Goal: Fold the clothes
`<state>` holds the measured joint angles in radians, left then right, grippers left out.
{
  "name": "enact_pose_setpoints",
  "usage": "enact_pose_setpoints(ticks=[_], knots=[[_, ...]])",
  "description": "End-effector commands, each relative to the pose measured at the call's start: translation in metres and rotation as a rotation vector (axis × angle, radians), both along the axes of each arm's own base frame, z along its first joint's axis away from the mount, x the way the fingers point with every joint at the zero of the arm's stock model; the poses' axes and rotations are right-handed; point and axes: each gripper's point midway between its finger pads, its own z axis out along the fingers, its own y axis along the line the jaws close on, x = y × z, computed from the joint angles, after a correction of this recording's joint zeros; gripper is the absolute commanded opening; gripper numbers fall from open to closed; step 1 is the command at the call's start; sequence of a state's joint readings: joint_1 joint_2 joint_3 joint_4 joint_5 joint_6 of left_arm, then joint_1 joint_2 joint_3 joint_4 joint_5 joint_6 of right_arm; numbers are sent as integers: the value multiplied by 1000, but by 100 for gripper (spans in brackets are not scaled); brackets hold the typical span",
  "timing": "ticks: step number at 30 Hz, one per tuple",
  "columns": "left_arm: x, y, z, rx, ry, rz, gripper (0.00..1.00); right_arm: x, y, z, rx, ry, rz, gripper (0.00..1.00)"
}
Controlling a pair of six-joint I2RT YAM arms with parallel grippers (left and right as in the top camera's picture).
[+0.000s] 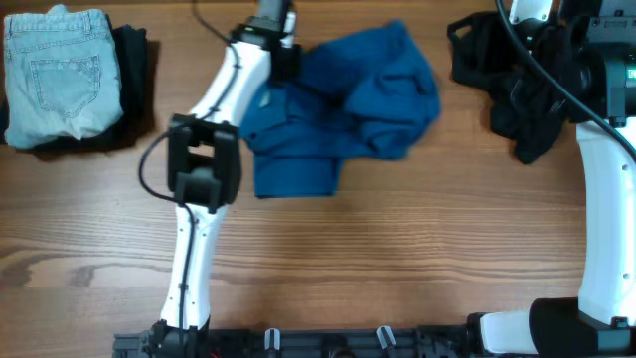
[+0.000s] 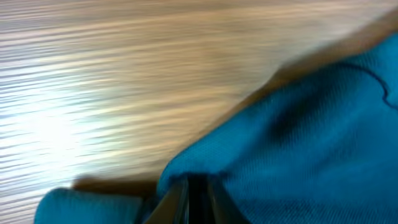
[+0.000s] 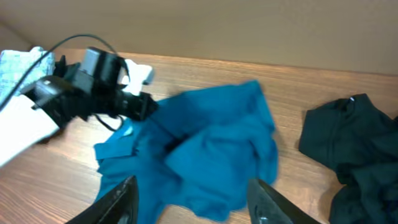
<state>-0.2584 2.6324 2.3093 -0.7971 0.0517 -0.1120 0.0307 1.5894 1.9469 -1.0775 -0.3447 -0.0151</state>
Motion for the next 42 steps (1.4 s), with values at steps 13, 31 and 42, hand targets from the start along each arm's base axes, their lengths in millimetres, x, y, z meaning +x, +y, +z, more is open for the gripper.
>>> enact_pose_setpoints(ticks=[13, 31, 42], knots=[[31, 73, 59, -96, -128, 130, 60, 9, 4, -3, 28, 10, 8, 62], [78, 26, 32, -153, -337, 1, 86, -2, 6, -16, 25, 84, 11, 62], [71, 20, 0, -136, -289, -23, 83, -2, 6, -16, 25, 84, 11, 61]])
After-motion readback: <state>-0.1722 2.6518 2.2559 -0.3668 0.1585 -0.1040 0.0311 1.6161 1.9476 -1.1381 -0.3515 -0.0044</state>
